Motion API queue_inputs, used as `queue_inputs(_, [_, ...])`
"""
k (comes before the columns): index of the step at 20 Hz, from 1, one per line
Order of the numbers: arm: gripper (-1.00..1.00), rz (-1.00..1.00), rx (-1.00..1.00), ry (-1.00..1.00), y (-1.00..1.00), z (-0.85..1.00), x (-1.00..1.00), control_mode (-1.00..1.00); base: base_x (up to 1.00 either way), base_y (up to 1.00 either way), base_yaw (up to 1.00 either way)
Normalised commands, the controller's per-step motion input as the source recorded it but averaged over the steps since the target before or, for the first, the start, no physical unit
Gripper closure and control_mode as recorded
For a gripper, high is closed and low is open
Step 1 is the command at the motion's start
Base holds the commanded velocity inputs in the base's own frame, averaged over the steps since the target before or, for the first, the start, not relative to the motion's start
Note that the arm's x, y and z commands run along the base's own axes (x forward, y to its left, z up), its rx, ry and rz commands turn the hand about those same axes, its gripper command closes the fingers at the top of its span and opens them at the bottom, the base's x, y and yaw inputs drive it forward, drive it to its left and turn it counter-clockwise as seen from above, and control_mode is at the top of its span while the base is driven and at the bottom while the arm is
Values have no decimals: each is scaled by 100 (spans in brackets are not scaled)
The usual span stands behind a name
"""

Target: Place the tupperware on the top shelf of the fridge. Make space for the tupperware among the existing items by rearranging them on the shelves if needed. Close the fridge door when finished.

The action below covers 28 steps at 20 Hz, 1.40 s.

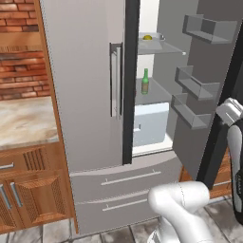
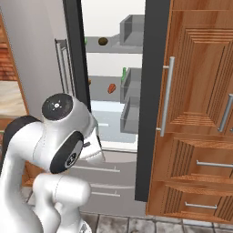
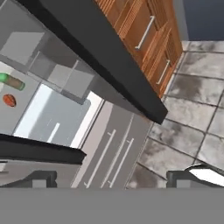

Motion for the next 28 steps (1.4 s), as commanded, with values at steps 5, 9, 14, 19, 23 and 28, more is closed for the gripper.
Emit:
queue_inputs(5, [-100,-3,39,-13,-100,-32,0,-100,0,0,0])
queue_inputs(9, [-100,0,30,-17,-100,-52,0,-100,0,0,0])
queue_inputs(14, [-100,1,24,-3,-88,-34,27,-100,0,0,0])
queue_inputs(19, [-100,10,21,3,-46,-17,63,-100,0,0,0])
queue_inputs(23, [-100,10,19,0,-53,-26,66,-100,0,0,0])
queue_inputs(28, [-100,9,16,0,-59,-51,46,-100,0,0,0])
